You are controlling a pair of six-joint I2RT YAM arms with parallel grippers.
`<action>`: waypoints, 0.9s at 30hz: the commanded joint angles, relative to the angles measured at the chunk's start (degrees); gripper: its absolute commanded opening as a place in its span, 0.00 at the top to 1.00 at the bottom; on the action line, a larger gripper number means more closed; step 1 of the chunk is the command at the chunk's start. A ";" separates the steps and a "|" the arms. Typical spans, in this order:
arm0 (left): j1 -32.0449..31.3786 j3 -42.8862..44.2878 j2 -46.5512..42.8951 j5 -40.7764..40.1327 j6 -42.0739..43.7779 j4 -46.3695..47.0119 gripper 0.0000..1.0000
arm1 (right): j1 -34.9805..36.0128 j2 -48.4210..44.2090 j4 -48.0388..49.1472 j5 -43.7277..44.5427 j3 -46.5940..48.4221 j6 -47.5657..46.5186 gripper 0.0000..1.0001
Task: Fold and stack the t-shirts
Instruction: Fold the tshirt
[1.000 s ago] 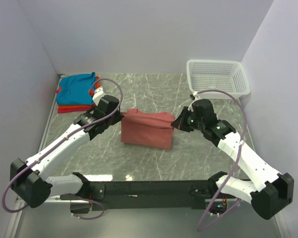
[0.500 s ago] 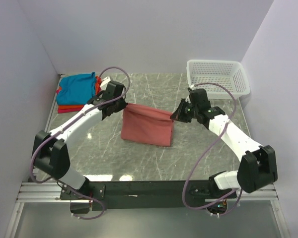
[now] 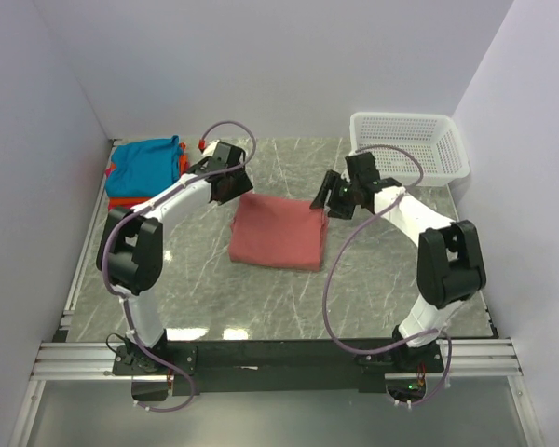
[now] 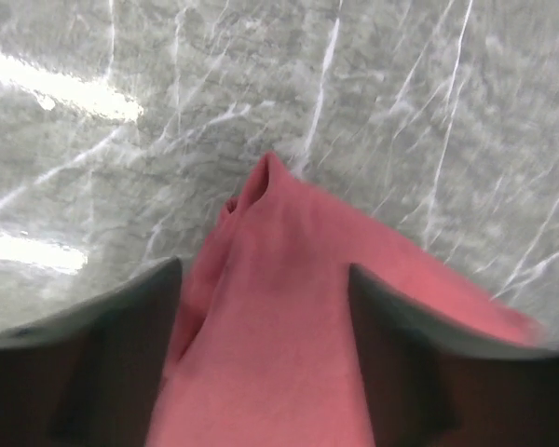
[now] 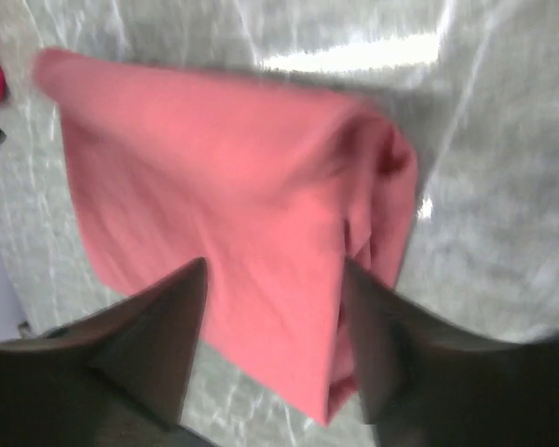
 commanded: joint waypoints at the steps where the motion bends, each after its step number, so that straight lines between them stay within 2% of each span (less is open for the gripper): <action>1: 0.47 3.68 -0.54 2.04 1.20 0.67 0.19 | -0.54 1.57 -2.71 1.85 7.32 -2.79 0.19; 2: 0.47 2.81 -1.68 2.22 1.21 0.93 0.01 | -0.45 1.58 -3.17 1.59 8.20 -3.06 0.18; 7: 0.47 -2.64 -6.34 5.03 1.73 5.14 0.01 | 0.42 -3.95 3.92 -2.53 1.11 -1.40 0.15; 9: 0.47 -4.93 -7.57 6.70 1.65 6.03 0.01 | 1.04 -5.36 6.39 -7.88 -2.58 -0.17 0.15; 14: -0.40 -13.08 -10.38 16.52 0.77 12.79 0.01 | 5.70 -8.09 13.60 -12.73 -11.02 2.47 0.14; 17: -1.81 -17.66 -11.18 19.96 -0.02 15.08 0.00 | 7.45 -8.88 15.37 -12.39 -15.24 3.79 0.14; 22: -3.66 -23.91 -11.36 20.24 -0.55 15.26 0.00 | 7.99 -8.89 18.35 -10.45 -25.24 5.81 0.14; 27: -4.18 -31.20 -13.02 19.45 -1.60 14.65 0.01 | 8.77 -7.39 19.59 -10.36 -31.24 4.50 0.14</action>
